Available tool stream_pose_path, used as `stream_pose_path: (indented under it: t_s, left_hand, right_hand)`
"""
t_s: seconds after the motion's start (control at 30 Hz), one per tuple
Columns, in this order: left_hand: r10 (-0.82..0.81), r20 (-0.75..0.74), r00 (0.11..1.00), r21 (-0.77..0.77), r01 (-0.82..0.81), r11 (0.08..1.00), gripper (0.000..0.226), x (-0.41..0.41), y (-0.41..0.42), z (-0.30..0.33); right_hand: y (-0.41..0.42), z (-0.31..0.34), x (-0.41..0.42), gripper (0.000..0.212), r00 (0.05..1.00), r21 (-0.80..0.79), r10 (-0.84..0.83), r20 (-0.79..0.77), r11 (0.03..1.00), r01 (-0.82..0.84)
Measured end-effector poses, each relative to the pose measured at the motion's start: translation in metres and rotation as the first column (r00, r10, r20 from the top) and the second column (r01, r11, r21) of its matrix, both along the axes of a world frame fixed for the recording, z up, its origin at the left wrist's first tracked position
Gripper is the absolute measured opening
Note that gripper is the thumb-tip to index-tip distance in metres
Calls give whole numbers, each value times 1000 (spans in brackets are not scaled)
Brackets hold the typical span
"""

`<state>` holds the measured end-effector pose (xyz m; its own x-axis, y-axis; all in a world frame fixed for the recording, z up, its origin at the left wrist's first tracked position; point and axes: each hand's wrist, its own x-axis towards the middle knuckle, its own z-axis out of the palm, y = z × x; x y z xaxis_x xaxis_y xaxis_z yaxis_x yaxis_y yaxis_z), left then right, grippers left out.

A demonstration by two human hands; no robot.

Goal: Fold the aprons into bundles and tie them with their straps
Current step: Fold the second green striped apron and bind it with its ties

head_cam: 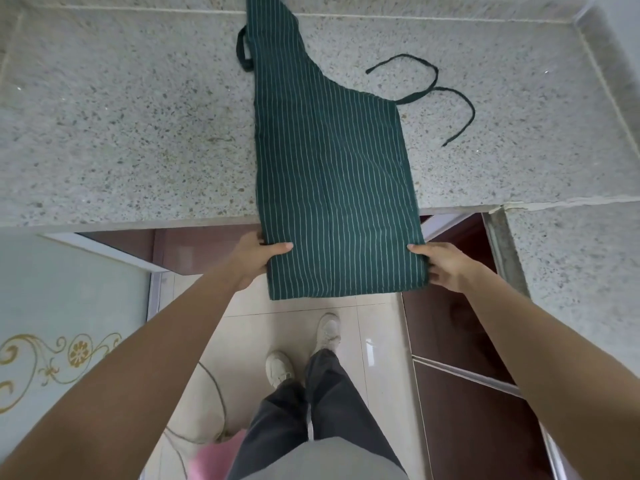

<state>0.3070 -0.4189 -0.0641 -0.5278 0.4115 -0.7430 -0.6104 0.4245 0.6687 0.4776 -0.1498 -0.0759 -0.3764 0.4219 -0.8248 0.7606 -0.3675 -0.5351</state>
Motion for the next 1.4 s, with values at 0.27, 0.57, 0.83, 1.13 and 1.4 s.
stream_pose_path:
  t_s: [0.27, 0.57, 0.83, 1.13, 1.4]
  left_hand:
    - [109, -141, 984, -223, -138, 965, 30, 16, -11, 20]
    - [-23, 13, 1000, -292, 26, 956, 28, 38, -11, 44]
    - [-467, -488, 737, -683, 11, 731, 21, 51, -11, 49]
    - [-191, -640, 745, -385, -96, 918, 27, 54, -5, 51]
    - [190, -289, 938, -54, -214, 975, 26, 37, -1, 72]
  right_hand:
    - [-18, 14, 13, 14, 987, 176, -143, -73, 972, 154]
    - [-31, 34, 17, 49, 950, 195, -118, -289, 964, 179]
    - [-25, 36, 20, 30, 965, 230, -80, -248, 963, 139]
    - [-28, 35, 22, 41, 951, 161, -51, -306, 981, 104]
    - [-10, 51, 13, 20, 968, 374, 55, -246, 926, 43]
